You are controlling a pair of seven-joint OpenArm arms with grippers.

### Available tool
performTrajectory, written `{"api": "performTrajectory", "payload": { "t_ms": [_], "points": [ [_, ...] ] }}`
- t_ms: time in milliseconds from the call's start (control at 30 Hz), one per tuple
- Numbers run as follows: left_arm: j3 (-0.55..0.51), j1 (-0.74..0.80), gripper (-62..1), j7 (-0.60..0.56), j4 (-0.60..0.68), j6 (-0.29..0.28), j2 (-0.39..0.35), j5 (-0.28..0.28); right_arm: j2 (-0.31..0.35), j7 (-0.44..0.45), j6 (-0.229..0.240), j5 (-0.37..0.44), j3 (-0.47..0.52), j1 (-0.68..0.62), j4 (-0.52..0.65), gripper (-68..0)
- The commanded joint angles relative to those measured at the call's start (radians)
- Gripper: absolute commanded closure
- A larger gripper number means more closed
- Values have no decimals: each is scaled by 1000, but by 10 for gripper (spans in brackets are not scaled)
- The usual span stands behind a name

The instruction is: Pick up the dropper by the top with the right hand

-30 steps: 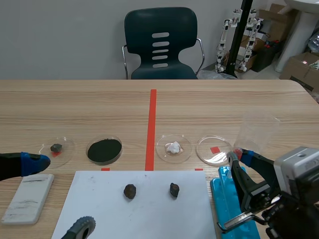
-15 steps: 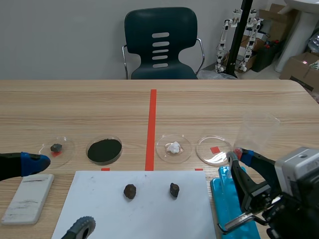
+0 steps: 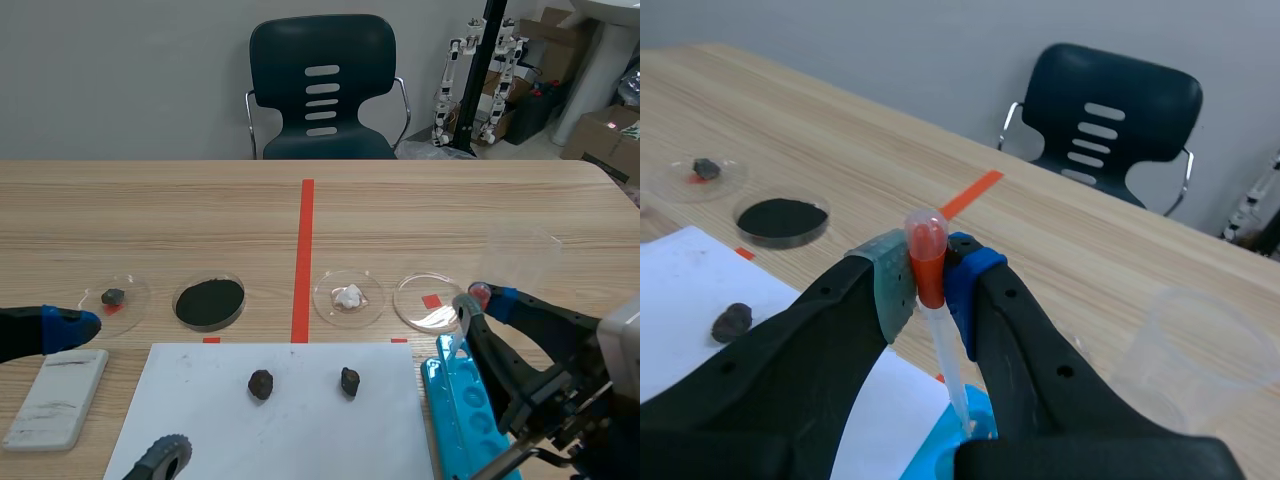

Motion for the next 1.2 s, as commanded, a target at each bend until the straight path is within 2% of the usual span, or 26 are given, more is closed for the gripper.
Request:
{"api": "performTrajectory", "payload": {
  "t_ms": [0, 167, 300, 433, 633, 833, 967, 1167],
  "points": [
    [6, 7, -623, -15, 11, -1, 5, -10, 34, 8, -4, 13, 5, -15, 46, -77],
    [6, 7, -623, -14, 11, -1, 5, -10, 117, 8, -51, 54, 5, -85, 158, -77],
    [6, 7, -623, -14, 11, -1, 5, -10, 165, 9, -140, 80, 5, -153, 251, -77],
    [6, 7, -623, -14, 11, -1, 5, -10, 178, 9, -239, 102, 5, -229, 336, -77],
    [6, 7, -623, -14, 11, -1, 5, -10, 178, 7, -239, 100, 5, -354, 423, -77],
    [6, 7, -623, -14, 11, -1, 5, -10, 178, 4, -239, 95, 4, -443, 442, -77],
    [6, 7, -623, -14, 11, -1, 5, -10, 178, 4, -220, 58, 4, -473, 442, -77],
    [6, 7, -623, -14, 11, -1, 5, -10, 177, -3, -221, 47, 4, -465, 442, -77]
  ]
}}
